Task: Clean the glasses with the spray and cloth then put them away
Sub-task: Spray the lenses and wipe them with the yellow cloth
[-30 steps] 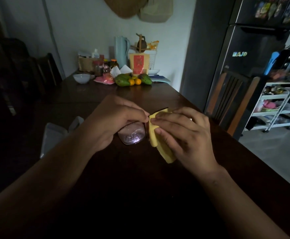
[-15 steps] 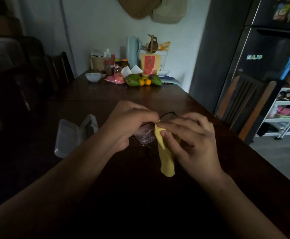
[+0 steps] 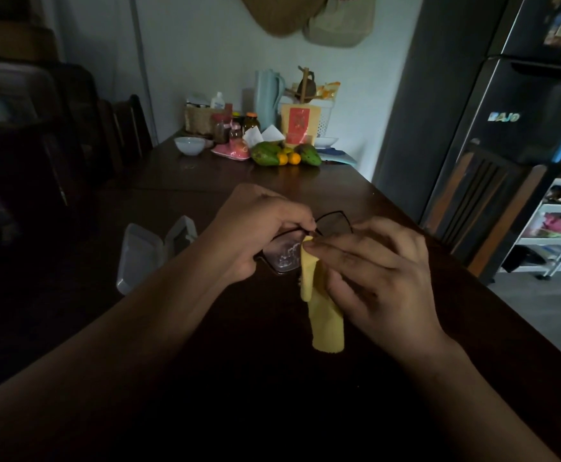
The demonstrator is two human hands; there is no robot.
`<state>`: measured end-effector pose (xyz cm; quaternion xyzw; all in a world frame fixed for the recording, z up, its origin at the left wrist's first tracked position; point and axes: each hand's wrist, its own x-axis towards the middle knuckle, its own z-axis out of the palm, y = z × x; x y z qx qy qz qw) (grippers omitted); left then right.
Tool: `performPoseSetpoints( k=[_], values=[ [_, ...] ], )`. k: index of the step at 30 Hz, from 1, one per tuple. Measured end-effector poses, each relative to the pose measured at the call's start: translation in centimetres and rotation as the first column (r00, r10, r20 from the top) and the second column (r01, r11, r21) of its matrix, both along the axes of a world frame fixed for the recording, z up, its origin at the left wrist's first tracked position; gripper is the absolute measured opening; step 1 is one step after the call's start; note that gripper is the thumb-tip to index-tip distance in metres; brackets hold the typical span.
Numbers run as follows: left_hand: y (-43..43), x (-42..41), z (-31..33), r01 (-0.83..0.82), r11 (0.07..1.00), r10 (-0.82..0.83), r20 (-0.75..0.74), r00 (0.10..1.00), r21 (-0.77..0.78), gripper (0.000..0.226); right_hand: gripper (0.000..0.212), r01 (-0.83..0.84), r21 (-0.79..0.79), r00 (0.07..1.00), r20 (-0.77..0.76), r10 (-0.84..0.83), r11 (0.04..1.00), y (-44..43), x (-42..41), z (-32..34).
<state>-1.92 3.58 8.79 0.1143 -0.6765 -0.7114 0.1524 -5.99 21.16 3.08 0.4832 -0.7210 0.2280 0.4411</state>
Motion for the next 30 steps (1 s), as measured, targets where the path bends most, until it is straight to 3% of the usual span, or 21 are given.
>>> performPoseSetpoints(
  k=[6, 11, 15, 30],
  values=[
    [-0.3, 0.1, 0.2, -0.016, 1.0, 0.016, 0.0, 1.0, -0.018, 0.011, 0.024, -0.123, 0.016, 0.992, 0.014, 0.123, 0.992, 0.0, -0.3, -0.2],
    [0.0, 0.1, 0.4, -0.038, 0.998, 0.038, 0.002, 0.999, -0.053, 0.007, 0.022, -0.118, -0.019, 0.993, -0.005, 0.118, 0.993, -0.1, -0.3, -0.3],
    [0.0, 0.2, 0.5, -0.049, 0.998, 0.049, -0.002, 0.999, -0.044, 0.013, 0.023, -0.177, 0.04, 0.983, -0.037, 0.179, 0.983, -0.6, -0.2, -0.7],
    [0.0, 0.2, 0.4, -0.037, 0.999, 0.037, -0.012, 0.999, -0.028, 0.011, 0.025, -0.15, 0.031, 0.988, -0.03, 0.151, 0.988, -0.4, -0.3, -0.7]
  ],
)
